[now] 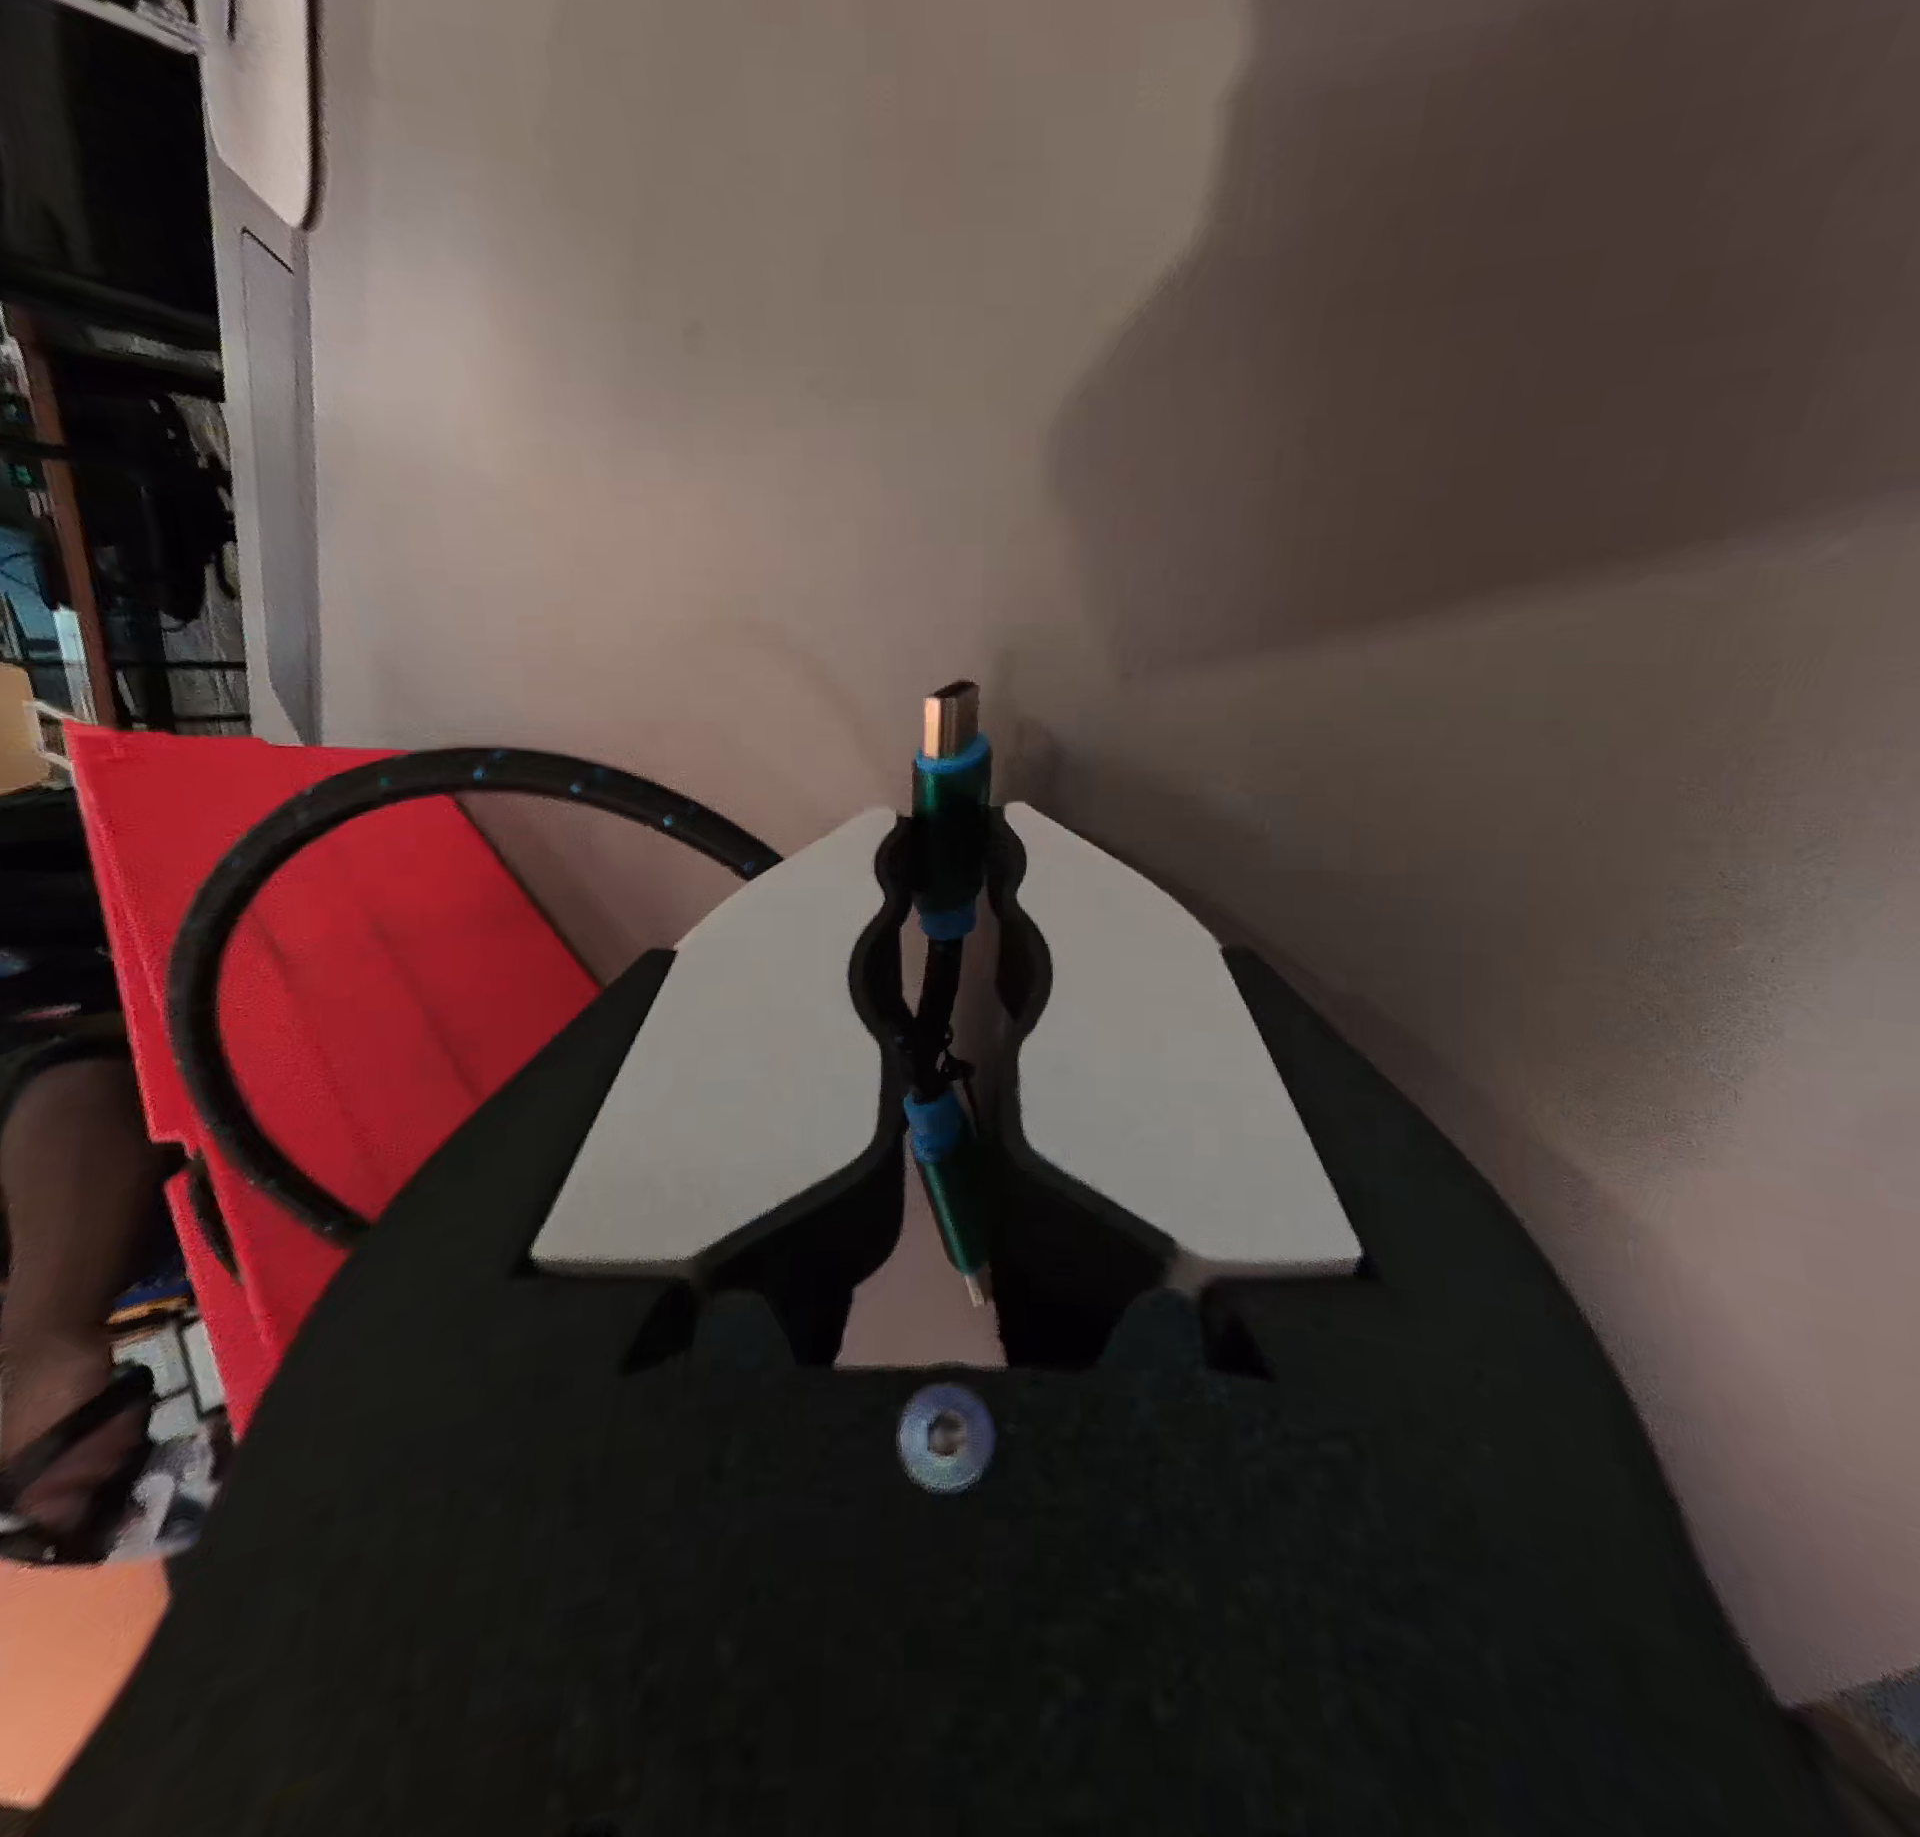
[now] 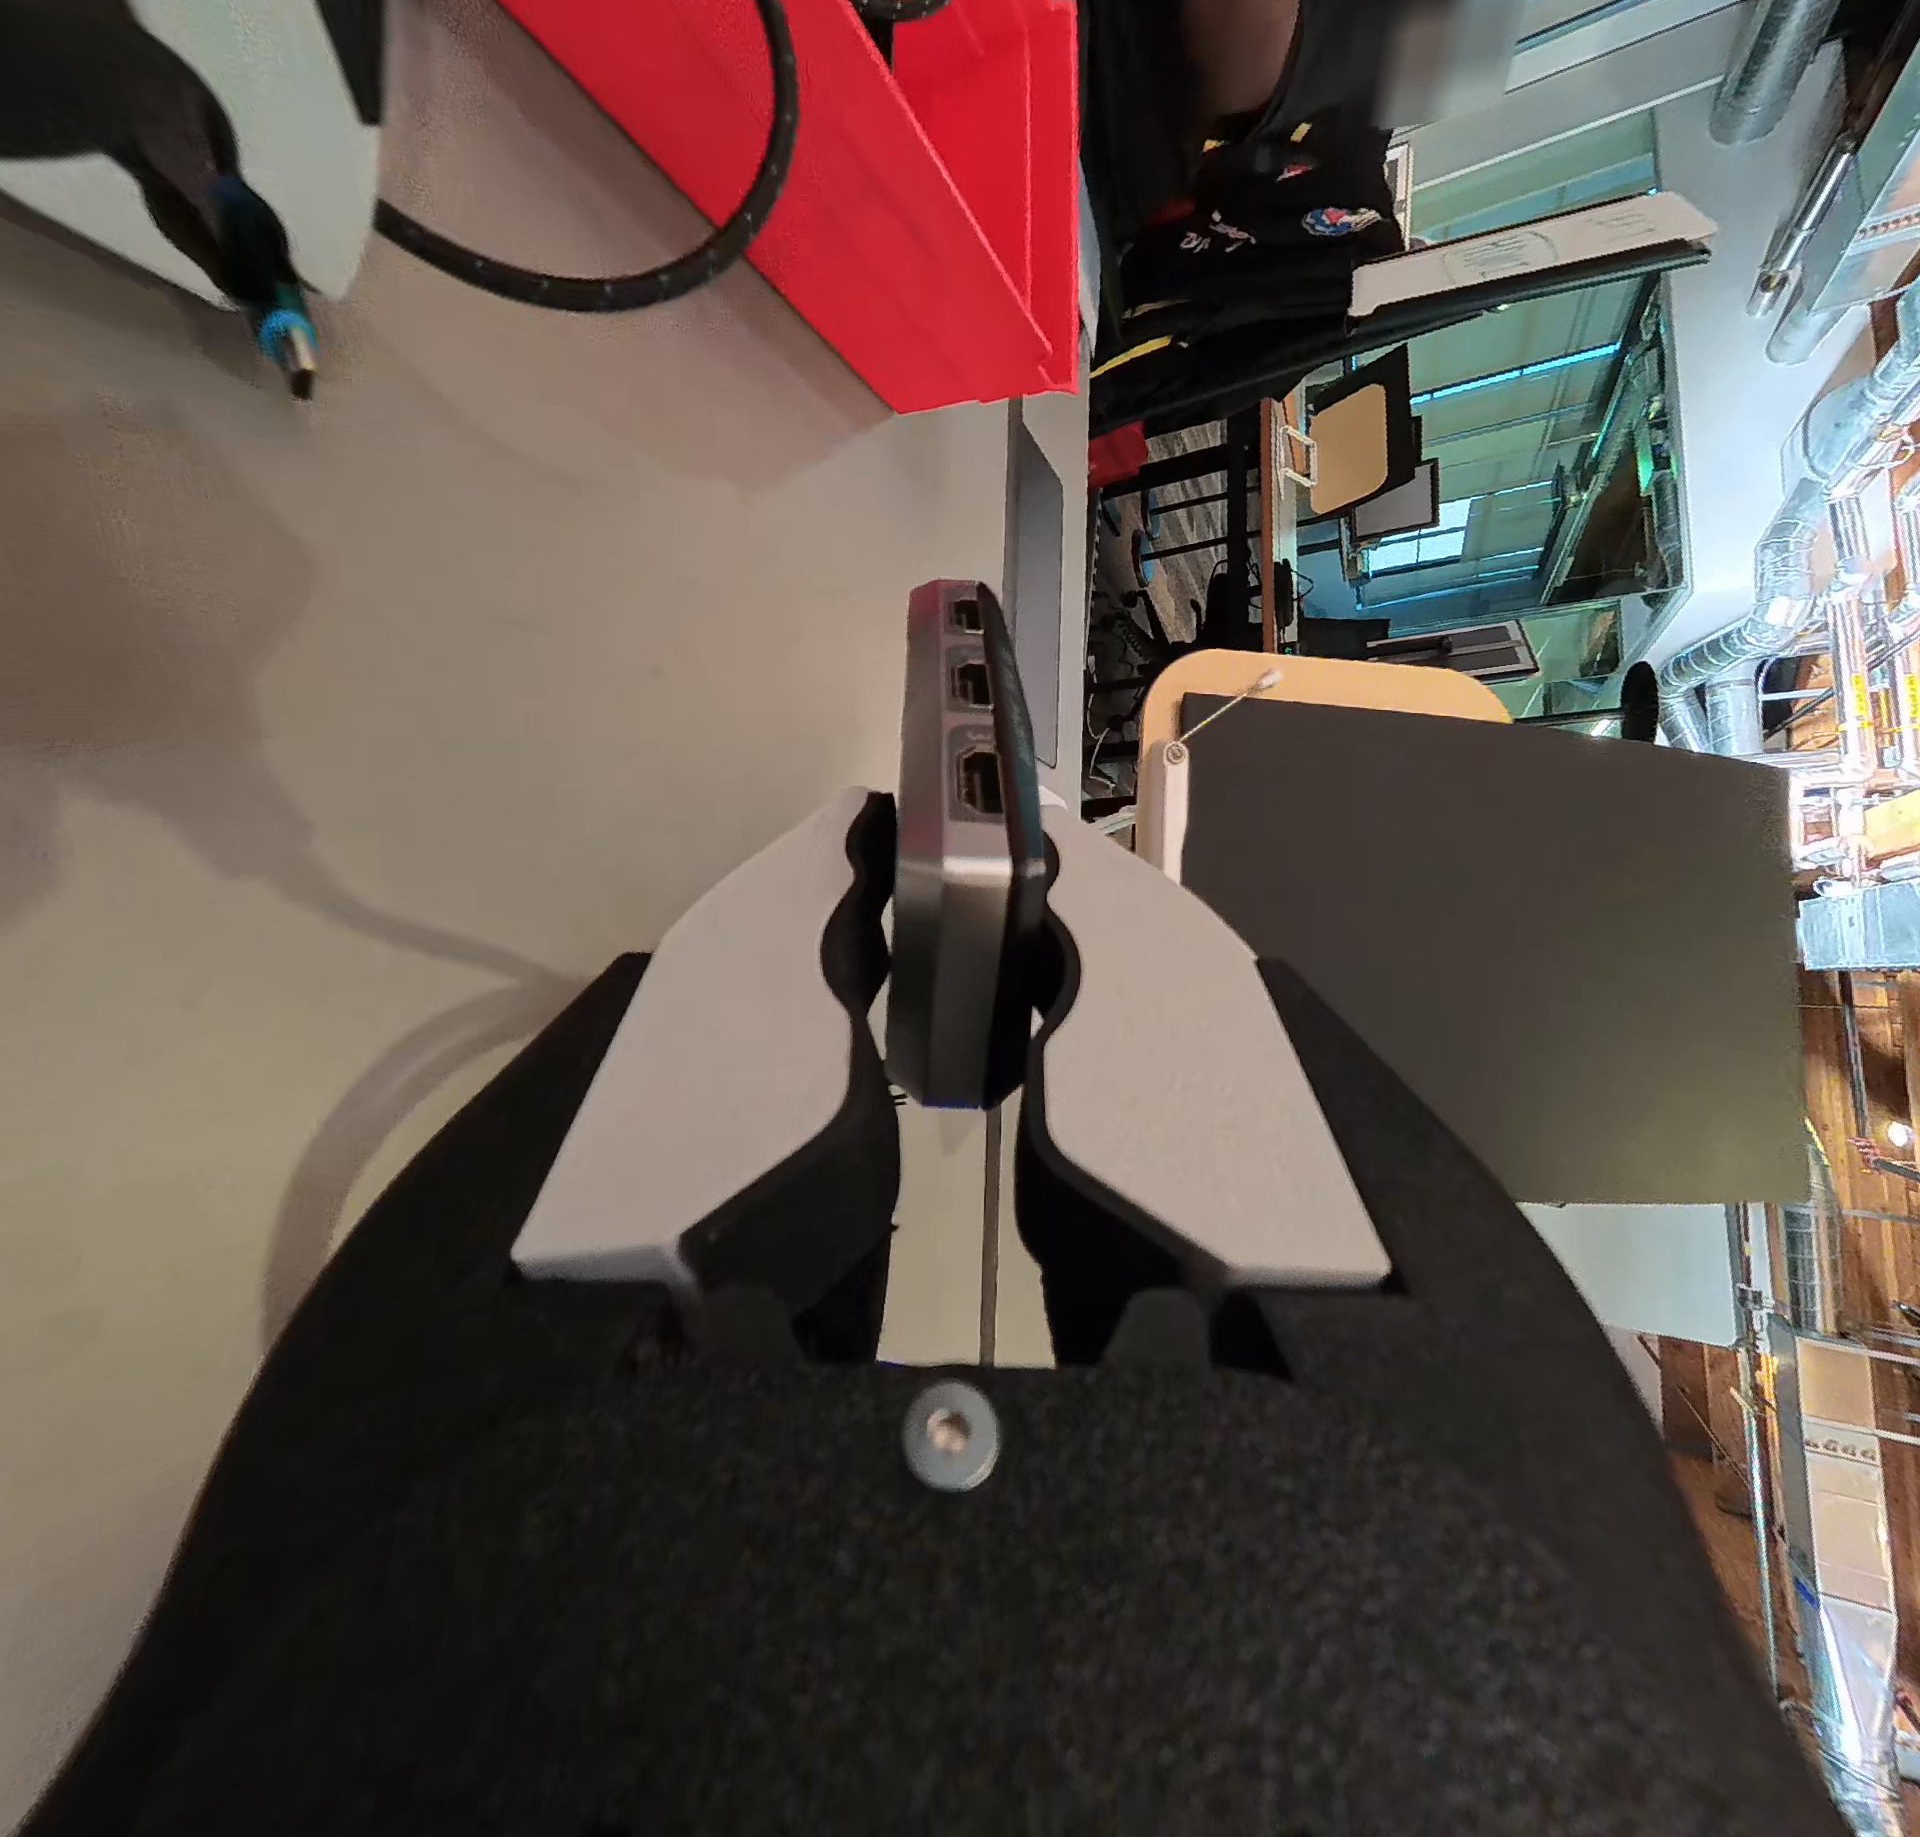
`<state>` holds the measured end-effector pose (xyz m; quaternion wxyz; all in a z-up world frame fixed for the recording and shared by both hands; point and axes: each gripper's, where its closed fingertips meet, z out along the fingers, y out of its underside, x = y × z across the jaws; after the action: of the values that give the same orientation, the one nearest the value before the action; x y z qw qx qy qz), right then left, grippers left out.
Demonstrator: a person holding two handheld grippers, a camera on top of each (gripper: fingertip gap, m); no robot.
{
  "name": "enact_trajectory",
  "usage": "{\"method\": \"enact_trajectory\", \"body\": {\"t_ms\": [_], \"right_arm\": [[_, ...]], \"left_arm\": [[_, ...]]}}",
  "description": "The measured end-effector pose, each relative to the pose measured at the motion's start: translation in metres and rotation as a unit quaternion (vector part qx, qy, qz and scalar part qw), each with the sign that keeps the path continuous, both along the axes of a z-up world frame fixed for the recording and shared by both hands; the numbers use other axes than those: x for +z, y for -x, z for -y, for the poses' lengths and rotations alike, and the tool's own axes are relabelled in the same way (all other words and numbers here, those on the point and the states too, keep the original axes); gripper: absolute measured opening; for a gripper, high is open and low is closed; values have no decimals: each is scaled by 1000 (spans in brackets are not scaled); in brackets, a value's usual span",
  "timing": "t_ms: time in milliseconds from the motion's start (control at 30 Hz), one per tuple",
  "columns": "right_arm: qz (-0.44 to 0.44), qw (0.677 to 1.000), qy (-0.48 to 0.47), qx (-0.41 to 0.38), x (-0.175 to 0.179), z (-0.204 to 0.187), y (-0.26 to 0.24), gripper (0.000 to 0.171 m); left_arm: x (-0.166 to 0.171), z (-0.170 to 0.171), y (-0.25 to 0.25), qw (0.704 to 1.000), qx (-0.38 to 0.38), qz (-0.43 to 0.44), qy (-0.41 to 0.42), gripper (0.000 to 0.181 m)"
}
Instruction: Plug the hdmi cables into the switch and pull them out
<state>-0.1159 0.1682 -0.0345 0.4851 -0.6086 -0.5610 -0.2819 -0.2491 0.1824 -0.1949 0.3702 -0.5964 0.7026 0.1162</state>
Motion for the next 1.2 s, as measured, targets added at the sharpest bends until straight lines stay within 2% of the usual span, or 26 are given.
{"method": "enact_trajectory", "body": {"t_ms": [100,200,333,433,600,633,667,767,833,933,1000,1100,1200], "right_arm": [[1,1000,3,0,-3,-1,1,23],[4,1000,5,-2,-5,-2,0,23],[0,1000,5,-5,-5,-3,-4,23],[2,1000,7,-6,-7,-4,-6,23],[1,1000,11,-8,-10,-5,-8,23],[2,1000,12,-8,-11,-6,-8,23],[3,1000,12,-8,-11,-6,-8,23],[1,1000,12,-9,-10,-7,-8,23],[1,1000,13,-9,-11,-7,-8,23],[3,1000,16,-10,-13,-8,-10,23],[2,1000,17,-10,-14,-8,-10,23],[6,1000,18,-9,-15,-8,-9,22],[4,1000,18,-10,-15,-9,-9,23]], "left_arm": [[-1,14,-5,996,24,60,56,13],[-3,34,-13,965,54,153,205,17],[17,57,-22,879,45,271,390,44],[46,67,-22,811,10,332,482,45],[76,69,-11,720,-18,361,593,42],[74,65,-9,722,-5,353,595,41],[67,61,-7,739,13,337,584,38],[36,44,5,818,89,273,498,31],[23,37,12,843,128,244,461,28],[13,45,15,837,142,210,486,30],[4,53,16,832,145,181,504,37],[-2,52,15,849,134,167,484,15],[-3,54,10,872,98,157,452,11]]}}
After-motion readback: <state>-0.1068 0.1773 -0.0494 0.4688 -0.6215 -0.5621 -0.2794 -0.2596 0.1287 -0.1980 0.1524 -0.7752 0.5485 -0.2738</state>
